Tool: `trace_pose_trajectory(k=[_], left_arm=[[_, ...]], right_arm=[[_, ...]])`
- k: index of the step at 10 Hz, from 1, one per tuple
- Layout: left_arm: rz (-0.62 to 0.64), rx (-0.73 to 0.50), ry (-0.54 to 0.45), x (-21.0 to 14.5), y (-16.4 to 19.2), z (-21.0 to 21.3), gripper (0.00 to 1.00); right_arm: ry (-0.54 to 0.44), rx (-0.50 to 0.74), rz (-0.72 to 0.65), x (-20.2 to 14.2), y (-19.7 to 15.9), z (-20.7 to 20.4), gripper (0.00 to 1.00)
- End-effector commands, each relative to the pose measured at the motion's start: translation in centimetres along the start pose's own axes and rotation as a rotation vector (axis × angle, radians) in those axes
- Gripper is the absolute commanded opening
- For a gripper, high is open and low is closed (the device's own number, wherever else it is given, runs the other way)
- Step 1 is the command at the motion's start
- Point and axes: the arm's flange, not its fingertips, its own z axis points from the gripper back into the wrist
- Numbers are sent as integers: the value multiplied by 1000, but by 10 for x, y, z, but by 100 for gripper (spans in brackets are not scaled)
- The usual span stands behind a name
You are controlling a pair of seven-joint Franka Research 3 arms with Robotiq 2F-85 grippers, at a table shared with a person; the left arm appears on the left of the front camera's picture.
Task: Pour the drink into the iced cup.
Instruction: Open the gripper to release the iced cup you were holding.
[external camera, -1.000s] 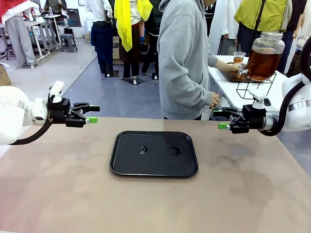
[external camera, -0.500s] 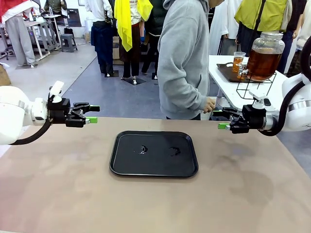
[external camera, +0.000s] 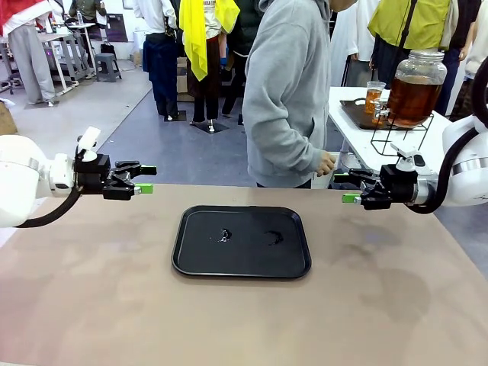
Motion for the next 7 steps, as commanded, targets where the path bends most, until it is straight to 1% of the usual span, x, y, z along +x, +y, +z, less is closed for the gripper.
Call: trace_pose_trajectory(k=[1,7], left_arm=[[-3,8,-5,2,0,-2,100],[-3,8,-5,2,0,-2,100]], right_arm=[[0,1,0,5,1,0,100],[0,1,0,5,1,0,100]])
